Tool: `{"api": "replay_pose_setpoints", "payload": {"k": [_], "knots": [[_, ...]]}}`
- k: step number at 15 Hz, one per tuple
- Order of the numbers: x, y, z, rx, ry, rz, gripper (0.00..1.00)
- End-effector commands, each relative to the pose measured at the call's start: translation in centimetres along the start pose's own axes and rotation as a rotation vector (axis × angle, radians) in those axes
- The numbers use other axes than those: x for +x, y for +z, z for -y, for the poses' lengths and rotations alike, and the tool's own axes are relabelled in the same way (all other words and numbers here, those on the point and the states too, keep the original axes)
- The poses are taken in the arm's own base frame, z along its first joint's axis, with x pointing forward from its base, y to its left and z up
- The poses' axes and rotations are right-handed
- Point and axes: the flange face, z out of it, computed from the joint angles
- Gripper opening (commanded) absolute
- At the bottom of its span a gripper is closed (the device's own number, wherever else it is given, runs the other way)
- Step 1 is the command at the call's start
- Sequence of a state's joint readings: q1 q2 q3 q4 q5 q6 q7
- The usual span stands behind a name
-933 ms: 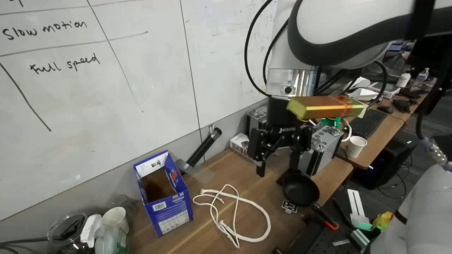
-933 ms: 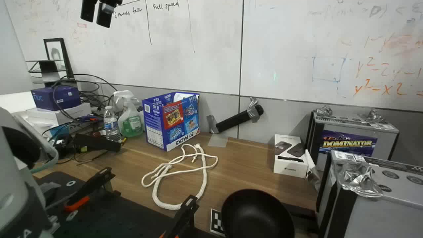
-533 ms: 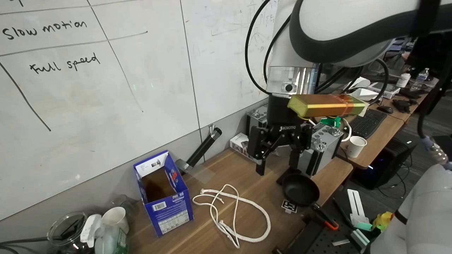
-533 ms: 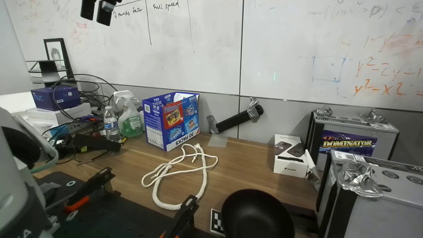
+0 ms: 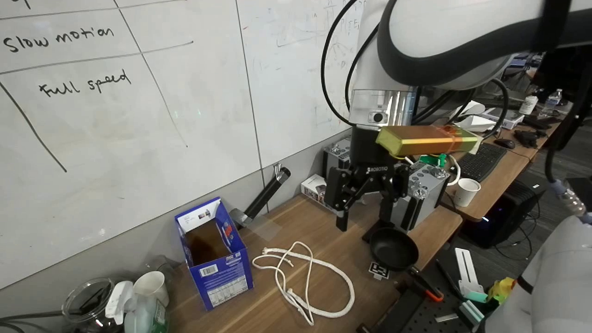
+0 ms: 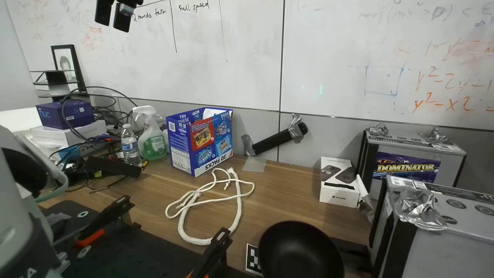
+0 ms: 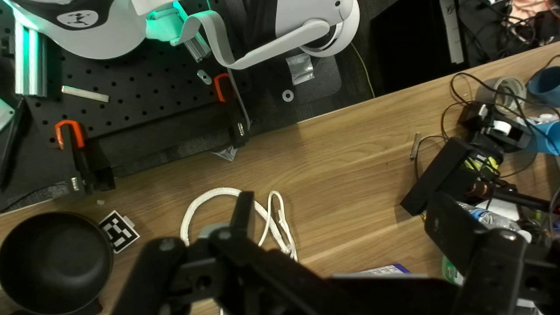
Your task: Pick up the white ropes from the counter and put them in the box
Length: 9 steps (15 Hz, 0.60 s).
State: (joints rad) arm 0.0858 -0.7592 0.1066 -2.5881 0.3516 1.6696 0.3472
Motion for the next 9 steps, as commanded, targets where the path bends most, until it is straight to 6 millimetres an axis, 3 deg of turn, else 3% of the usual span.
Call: {"api": "replay_pose_setpoints", "payload": {"k": [1,5,9], "knots": [[0.9,0.5,-0.8,-0.011,-0.008,-0.023,1.0],[3.8,3.8,-1.2,-0.058,-0.082,-0.069,1.0],[8.6,8.2,-1.6,-0.11,-0.143,-0.127,1.0]]}}
